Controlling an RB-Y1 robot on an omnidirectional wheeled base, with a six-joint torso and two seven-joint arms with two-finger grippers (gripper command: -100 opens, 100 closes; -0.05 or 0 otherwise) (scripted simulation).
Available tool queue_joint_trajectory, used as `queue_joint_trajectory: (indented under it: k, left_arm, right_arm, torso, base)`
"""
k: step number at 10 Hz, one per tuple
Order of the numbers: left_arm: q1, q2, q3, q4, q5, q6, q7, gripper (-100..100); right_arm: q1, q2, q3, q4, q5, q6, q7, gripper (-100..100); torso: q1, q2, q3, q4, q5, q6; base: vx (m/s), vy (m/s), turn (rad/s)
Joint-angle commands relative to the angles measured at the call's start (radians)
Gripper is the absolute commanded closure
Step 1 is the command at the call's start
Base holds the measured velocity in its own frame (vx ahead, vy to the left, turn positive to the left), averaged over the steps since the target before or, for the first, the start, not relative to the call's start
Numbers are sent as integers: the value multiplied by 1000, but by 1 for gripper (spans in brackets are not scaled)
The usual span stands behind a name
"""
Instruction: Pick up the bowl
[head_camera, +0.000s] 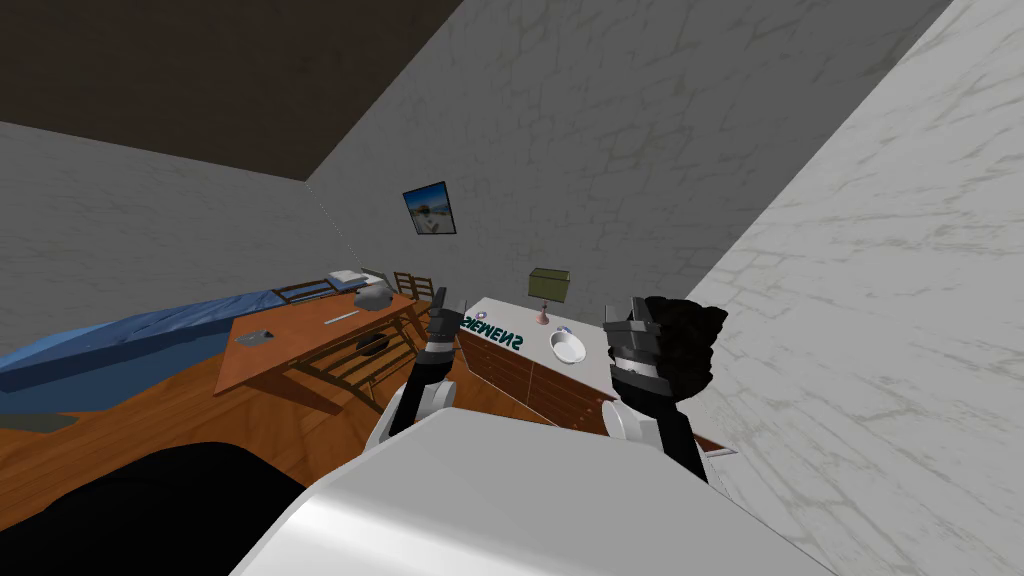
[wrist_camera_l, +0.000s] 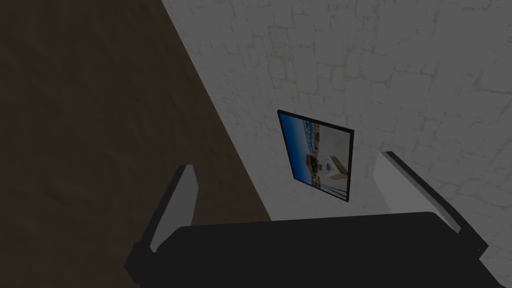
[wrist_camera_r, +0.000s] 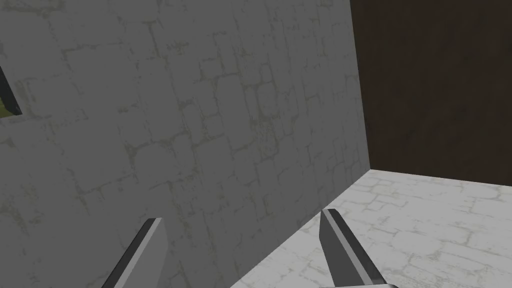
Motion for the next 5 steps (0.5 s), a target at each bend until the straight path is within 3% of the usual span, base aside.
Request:
queue_joint_trajectory:
  k: [1,5]
  left_arm:
    - [0,0,0,0,0,0,0,0]
    - [0,0,0,0,0,0,0,0]
  right_arm:
    - [7,-40,-2,12,2,3,6,-100]
    - [52,-148,-14,84,19,18,42,-100]
  torso:
    - [0,0,0,0,0,0]
    - [-4,5,3,1,-1,0]
  base:
    - [-18,-17,-18]
    - [-56,-52,-28]
